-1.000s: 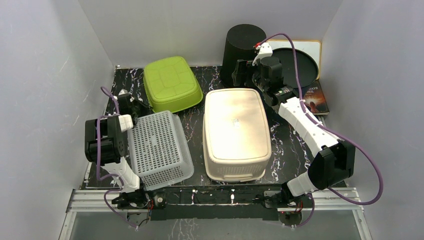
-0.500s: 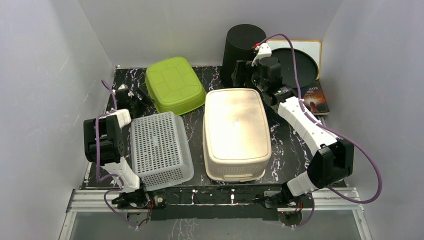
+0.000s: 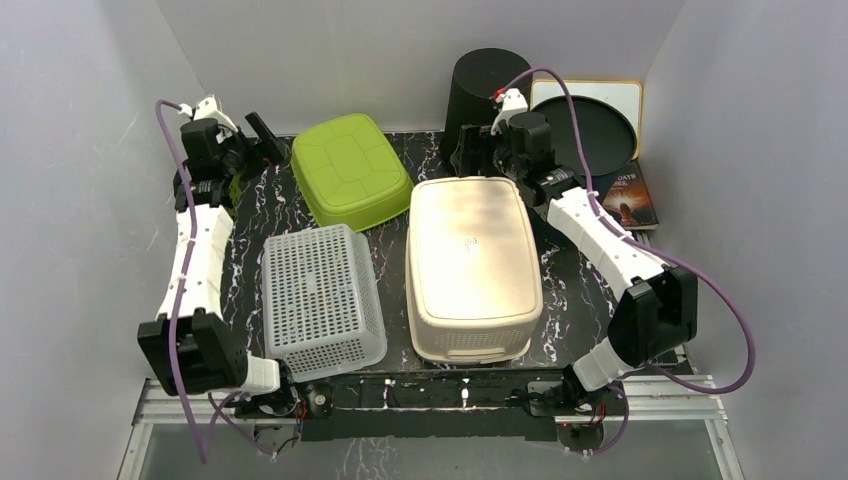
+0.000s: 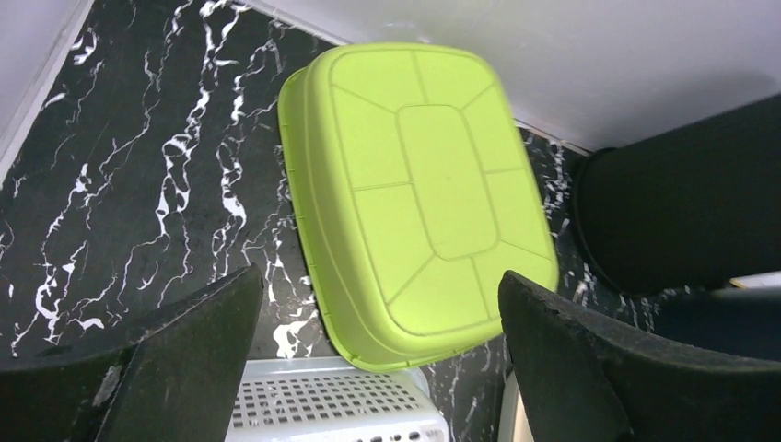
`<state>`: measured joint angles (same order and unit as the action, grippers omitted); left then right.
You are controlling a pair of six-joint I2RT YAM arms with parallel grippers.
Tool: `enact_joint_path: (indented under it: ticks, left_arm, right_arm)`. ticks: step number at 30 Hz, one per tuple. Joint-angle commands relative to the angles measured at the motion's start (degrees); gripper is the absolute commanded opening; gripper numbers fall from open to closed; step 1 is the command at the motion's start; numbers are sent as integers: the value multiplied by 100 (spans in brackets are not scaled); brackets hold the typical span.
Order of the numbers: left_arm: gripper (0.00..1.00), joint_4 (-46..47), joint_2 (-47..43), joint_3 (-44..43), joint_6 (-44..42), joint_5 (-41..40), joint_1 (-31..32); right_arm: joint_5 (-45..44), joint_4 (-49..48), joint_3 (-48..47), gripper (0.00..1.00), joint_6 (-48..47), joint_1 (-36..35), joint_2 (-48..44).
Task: Turn the large container upside down
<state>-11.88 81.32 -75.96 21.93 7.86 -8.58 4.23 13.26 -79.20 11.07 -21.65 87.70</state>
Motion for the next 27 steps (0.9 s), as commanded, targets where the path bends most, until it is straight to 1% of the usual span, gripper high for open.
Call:
enact_joint_path:
  ticks: [1, 4, 5, 9, 14, 17, 20, 23, 27]
  left_arm:
    - [98, -874, -570, -51, -281, 338, 130]
    - [98, -1167, -789, -33, -343, 343, 155]
    - [98, -1260, -861, -20, -366, 396, 157]
    - [98, -1227, -1217, 253, -345, 799, 192]
    - [98, -1288, -1580, 598, -327, 610, 506]
    - [98, -1548, -1677, 629, -444, 23, 1035]
    - [98, -1724, -1833, 709, -421, -366, 1523]
    - [98, -1659, -2102, 978, -277, -592, 1855]
    - [98, -1369, -2235, 1423, -12, -853, 2346]
  right_arm:
    - [-40, -243, -153, 98, 26, -236, -117]
    - [-475, -380, -22, 98, 40, -422, -201]
    - [-739, -403, 13, 98, 101, -504, -227]
    - [-2104, -442, 181, 98, 173, -1089, -285]
    - [-3587, -166, -43, 98, -78, -2007, -21]
    - [-3770, 56, -254, 98, 66, -2221, 42]
    - [-3804, -5, -249, 98, 136, -2447, -90]
    - [-3847, -192, -87, 98, 112, -2624, -318]
    - [-4229, -314, 28, 98, 105, -2798, -487]
